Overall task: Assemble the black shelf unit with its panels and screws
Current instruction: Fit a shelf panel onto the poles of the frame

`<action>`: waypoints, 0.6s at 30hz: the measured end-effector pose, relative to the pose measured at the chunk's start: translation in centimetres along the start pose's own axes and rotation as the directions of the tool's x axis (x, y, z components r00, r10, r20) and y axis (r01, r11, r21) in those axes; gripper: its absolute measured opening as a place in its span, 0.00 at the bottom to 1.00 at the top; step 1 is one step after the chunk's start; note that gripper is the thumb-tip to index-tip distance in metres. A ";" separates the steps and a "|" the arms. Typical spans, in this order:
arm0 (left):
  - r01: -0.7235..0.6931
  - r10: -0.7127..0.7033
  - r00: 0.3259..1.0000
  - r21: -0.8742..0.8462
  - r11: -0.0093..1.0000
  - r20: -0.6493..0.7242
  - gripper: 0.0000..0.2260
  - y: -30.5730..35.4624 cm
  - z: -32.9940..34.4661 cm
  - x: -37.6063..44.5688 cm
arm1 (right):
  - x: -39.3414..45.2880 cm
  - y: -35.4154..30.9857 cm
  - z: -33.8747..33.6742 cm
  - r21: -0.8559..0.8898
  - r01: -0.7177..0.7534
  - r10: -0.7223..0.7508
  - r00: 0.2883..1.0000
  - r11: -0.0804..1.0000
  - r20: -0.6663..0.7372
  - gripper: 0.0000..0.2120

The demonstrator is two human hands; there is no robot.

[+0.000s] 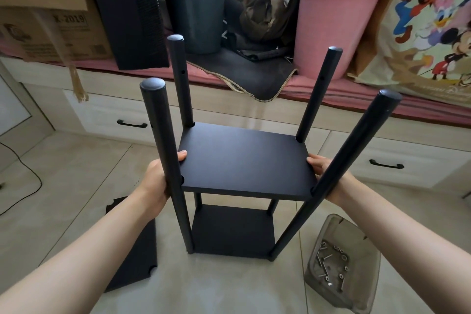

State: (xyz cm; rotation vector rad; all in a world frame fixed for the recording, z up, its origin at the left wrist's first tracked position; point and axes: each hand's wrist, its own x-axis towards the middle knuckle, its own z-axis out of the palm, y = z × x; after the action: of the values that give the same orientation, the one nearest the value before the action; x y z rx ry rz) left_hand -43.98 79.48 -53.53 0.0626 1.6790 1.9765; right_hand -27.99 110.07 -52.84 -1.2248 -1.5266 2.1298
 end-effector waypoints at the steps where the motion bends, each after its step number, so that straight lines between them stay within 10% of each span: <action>1: 0.003 -0.003 1.000 0.005 1.000 0.000 0.20 0.1 -0.1 0.1 | 0.0 -0.1 0.0 0.001 0.000 0.000 1.000 1.000 -0.002 0.10; 18: 0.112 -0.112 0.993 0.004 0.994 -0.033 0.18 -0.7 -0.2 0.3 | 0.1 -0.1 0.0 -0.064 0.014 -0.014 1.000 0.998 -0.006 0.09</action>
State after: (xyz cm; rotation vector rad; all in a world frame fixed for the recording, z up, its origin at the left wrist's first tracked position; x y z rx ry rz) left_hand -44.04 79.49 -54.29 -0.0605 1.6714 1.8988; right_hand -28.10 110.18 -52.82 -1.2363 -1.6079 2.0812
